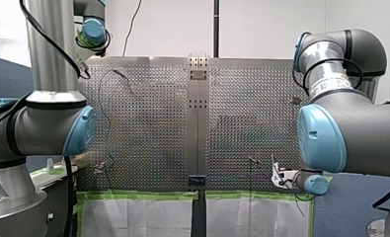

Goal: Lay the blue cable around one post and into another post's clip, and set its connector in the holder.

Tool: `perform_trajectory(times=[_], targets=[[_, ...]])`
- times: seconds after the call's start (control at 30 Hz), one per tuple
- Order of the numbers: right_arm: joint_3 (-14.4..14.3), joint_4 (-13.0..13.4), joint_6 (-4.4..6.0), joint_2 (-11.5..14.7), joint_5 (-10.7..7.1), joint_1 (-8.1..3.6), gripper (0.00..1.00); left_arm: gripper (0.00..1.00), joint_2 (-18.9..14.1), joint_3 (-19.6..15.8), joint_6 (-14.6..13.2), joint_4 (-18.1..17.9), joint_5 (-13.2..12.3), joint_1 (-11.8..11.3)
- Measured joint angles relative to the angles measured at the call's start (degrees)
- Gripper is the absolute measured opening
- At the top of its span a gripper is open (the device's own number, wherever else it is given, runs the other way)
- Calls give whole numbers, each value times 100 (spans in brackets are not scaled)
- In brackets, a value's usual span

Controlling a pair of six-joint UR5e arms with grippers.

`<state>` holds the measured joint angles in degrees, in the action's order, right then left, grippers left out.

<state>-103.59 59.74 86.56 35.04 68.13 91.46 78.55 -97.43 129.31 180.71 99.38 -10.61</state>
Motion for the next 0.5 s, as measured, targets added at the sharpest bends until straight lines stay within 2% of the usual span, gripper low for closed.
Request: perform_trajectory(times=[0.13, 0.23, 0.5], targets=[[0, -11, -13, 0, 1, 0, 0, 100, 122, 43, -222, -20, -177, 4], [0, -7, -10, 0, 0, 0, 0, 100, 110, 47, -389, -19, -205, 15], [0, 12, 9, 0, -1, 2, 0, 100, -109, 18, -781, 165, -40, 76]])
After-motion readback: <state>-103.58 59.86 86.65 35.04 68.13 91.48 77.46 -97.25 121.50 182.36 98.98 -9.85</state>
